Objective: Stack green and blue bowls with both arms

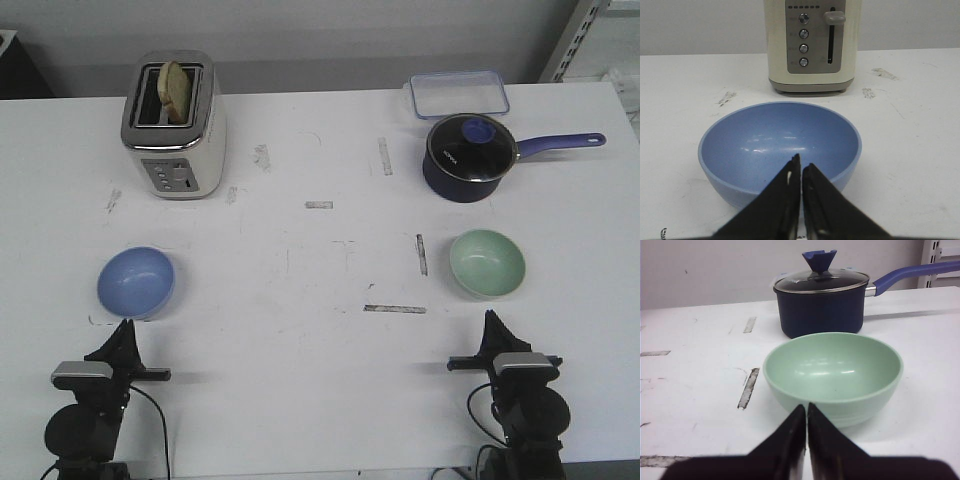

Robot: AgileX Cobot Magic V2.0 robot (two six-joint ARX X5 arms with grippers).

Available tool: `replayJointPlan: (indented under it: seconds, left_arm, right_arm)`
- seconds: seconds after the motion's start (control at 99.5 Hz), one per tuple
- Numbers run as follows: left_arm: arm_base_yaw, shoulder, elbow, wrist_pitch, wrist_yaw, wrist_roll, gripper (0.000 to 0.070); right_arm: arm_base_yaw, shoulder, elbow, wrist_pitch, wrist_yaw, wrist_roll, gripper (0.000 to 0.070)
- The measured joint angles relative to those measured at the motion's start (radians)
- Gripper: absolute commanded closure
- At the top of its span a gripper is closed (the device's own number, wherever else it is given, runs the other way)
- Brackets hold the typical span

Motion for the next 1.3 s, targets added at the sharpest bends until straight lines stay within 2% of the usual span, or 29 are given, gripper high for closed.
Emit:
replayJointPlan:
  seconds: [1.206,1.296]
  left_arm:
    - [0.000,0.000,0.000,-0.003,0.000,-0.003,0.0699]
    - [0.000,0.000,0.000,-0.003,0.000,-0.003,0.0699]
  right_arm:
    - [0.000,0.000,0.000,0.001,0.000,0.000,0.0700]
    - [0.000,0.000,0.000,0.038,0.000,0.000,0.0700]
